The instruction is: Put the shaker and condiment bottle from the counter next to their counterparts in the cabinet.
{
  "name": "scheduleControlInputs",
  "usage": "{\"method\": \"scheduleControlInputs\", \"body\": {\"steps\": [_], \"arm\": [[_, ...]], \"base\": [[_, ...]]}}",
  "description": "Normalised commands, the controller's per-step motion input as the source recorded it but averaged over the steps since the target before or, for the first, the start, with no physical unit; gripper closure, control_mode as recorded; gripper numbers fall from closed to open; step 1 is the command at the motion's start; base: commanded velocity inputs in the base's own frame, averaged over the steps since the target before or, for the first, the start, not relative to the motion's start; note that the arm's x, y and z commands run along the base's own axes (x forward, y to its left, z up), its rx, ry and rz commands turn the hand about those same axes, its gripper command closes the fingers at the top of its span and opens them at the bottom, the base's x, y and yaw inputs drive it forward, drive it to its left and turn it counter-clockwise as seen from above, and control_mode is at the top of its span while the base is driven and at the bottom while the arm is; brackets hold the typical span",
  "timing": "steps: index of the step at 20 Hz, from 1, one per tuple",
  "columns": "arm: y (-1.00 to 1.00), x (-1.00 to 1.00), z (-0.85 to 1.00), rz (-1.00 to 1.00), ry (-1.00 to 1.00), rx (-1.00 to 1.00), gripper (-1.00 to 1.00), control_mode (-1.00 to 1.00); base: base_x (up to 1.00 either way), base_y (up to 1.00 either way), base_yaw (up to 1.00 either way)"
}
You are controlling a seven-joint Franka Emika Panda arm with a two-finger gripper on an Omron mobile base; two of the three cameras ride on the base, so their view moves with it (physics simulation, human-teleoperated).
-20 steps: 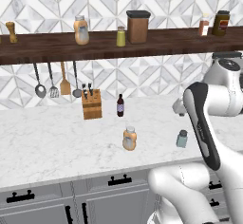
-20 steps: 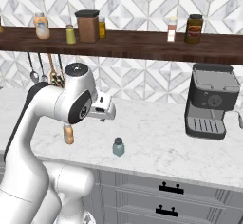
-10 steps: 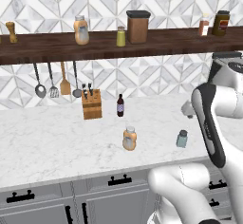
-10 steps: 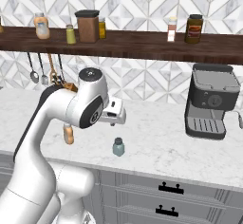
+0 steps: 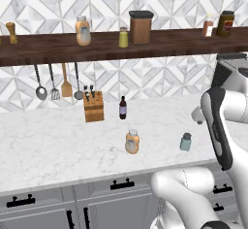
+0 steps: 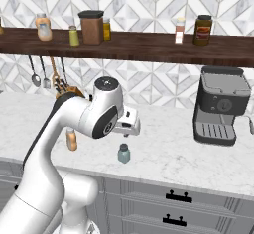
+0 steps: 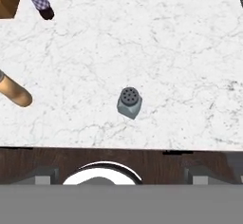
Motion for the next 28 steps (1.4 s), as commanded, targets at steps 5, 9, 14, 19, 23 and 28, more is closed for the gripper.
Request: {"method": "scheduleControlInputs", "body": {"steps": [5,9,14,19,23,28], "arm": [[-0.05,0.29,-0.08,0.0,0.1,0.0,-1.0,-1.0],[-0.02,0.37,-0.05,0.0,0.12,0.0,-1.0,-1.0],[-0.02,0.38,-0.03,0.0,0.11,0.0,-1.0,-1.0],[-0.06,0.31,-0.04,0.0,0.05,0.0,-1.0,-1.0],[-0.01,0.17,-0.08,0.0,0.0,0.0,-1.0,-1.0],[0.0,0.01,-0.16,0.0,-0.05,-0.02,-1.0,-1.0]], "base": [[0.0,0.0,0.0],[0.0,0.0,0.0],[0.0,0.0,0.0],[0.0,0.0,0.0],[0.0,0.0,0.0],[0.0,0.0,0.0]]}}
